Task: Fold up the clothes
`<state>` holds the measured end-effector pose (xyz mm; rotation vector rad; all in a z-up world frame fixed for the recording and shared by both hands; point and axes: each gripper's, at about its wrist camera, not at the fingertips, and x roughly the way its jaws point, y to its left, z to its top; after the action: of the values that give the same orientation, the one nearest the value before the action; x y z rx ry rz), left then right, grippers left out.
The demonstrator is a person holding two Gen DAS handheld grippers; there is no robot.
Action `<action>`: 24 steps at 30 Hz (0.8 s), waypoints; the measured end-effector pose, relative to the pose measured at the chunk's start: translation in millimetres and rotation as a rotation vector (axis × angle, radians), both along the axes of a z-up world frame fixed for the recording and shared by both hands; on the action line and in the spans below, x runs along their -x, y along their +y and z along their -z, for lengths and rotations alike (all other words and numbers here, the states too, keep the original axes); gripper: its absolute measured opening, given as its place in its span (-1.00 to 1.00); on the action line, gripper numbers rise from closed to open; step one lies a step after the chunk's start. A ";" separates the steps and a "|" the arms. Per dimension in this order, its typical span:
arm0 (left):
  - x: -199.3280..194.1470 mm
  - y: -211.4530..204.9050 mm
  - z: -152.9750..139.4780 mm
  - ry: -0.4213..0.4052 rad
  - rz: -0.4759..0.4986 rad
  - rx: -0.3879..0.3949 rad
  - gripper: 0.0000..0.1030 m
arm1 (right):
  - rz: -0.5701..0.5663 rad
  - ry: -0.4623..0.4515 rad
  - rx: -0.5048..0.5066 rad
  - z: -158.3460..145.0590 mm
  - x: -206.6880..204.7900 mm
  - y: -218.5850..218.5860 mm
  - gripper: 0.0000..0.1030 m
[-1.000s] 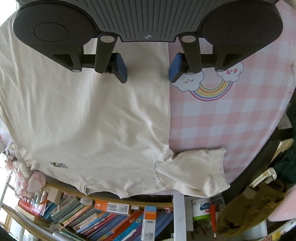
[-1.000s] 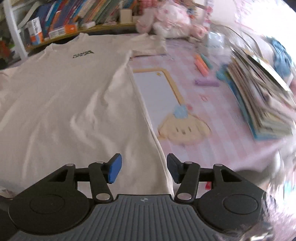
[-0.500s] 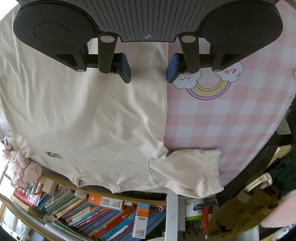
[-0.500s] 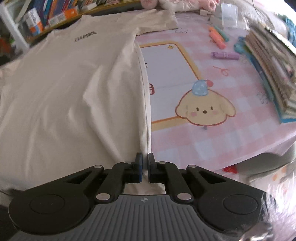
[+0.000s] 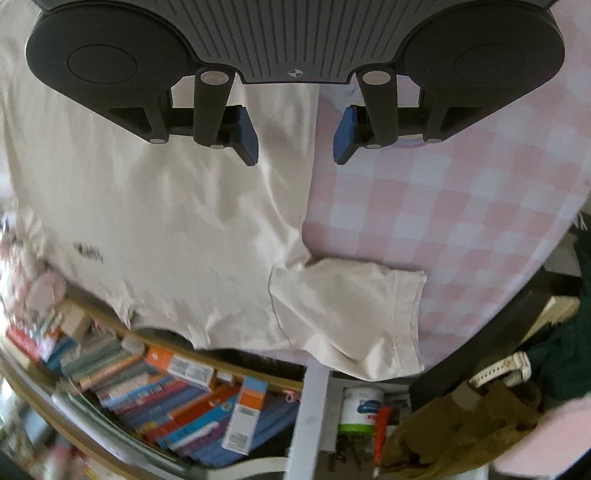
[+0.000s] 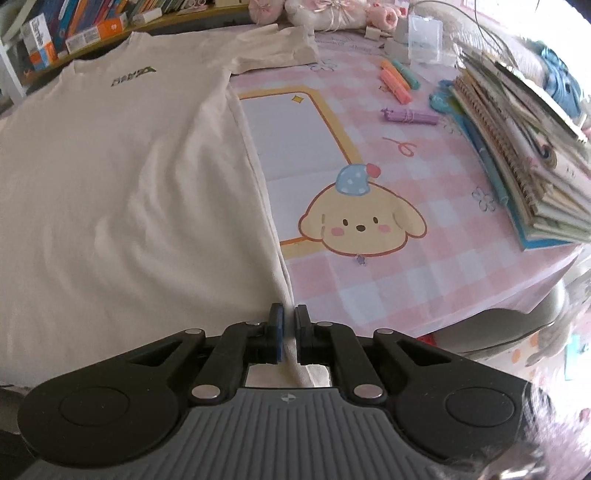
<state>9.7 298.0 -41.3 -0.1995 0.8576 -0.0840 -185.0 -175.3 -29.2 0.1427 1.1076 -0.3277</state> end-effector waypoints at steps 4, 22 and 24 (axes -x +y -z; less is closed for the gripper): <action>-24.8 7.6 5.3 0.000 -0.069 0.056 -0.20 | -0.032 0.016 0.028 0.7 -2.9 2.5 -0.88; -116.8 -1.9 10.8 -0.016 -0.138 -0.072 -0.90 | -0.029 -0.029 -0.030 1.8 -10.0 10.1 -0.87; -118.6 -4.4 10.5 -0.018 -0.127 -0.098 -0.90 | -0.045 -0.033 -0.010 2.2 -14.3 12.4 -0.87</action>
<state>128.3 293.6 -51.8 -0.1611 0.8274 0.0747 -170.7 -162.9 -31.4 0.1316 1.0783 -0.2791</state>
